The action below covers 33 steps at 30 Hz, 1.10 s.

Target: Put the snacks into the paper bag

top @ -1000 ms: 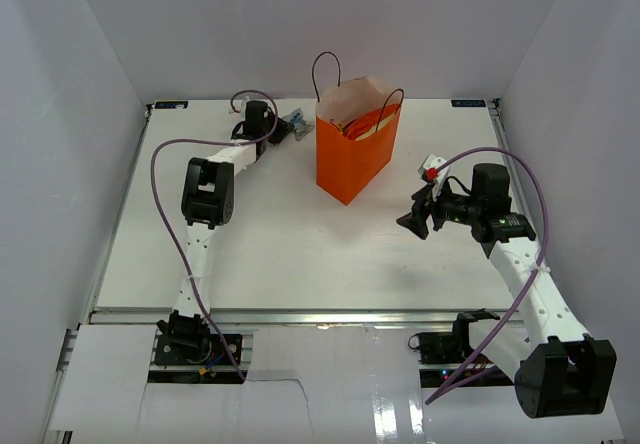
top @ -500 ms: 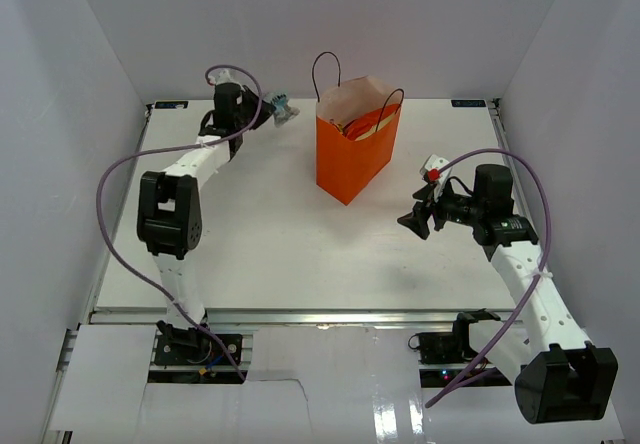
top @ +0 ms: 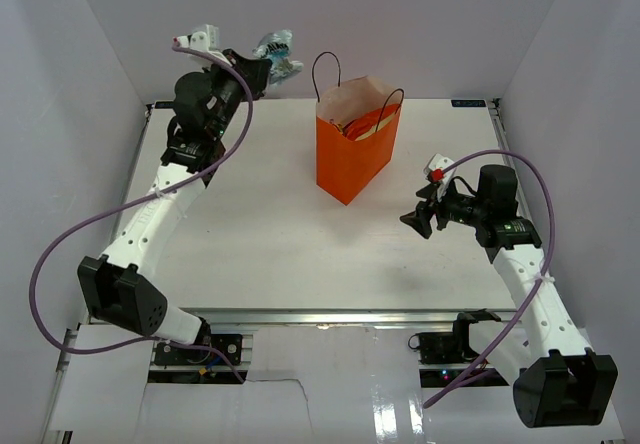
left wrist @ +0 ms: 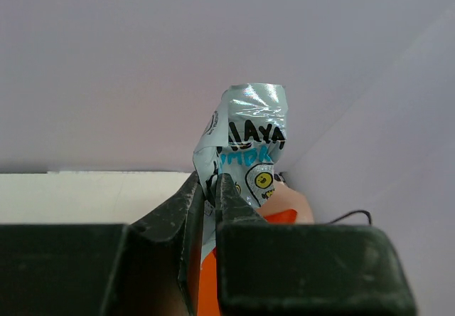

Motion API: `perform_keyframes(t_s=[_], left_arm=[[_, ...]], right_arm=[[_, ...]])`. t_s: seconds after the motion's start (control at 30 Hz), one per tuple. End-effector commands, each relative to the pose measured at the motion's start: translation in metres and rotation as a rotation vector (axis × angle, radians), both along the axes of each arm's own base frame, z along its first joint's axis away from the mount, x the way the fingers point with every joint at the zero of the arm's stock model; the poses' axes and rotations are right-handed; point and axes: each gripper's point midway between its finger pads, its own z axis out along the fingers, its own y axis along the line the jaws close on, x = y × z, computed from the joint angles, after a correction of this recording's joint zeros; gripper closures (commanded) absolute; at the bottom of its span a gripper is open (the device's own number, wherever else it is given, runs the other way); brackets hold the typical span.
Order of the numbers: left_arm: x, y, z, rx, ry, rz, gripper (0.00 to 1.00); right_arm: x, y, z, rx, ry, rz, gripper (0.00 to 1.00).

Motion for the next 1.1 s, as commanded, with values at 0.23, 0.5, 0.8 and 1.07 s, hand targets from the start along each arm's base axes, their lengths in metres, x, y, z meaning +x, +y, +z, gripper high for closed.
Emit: perform_keyframes(t_s=[0.23,0.5,0.8,1.07], left_arm=[[0.011,-0.095,-0.017,0.092,0.033,-0.077,1.0],[0.027,-0.157,-0.051,0.176,0.1,-0.132,0.7],[-0.013,-0.139,-0.01,0.292,-0.019,-0.17,0.25],[-0.106,-0.089,-0.033,0.402,-0.083,-0.256,0.09]], right_arm=[[0.002,-0.005,0.008,0.006,-0.059,-0.008,0.2],[0.002,-0.006,0.008,0.004,-0.057,-0.009,0.2],[0.004,-0.007,0.006,0.0,-0.049,-0.02,0.2],[0.013,-0.021,0.002,-0.013,-0.044,-0.084,0.19]])
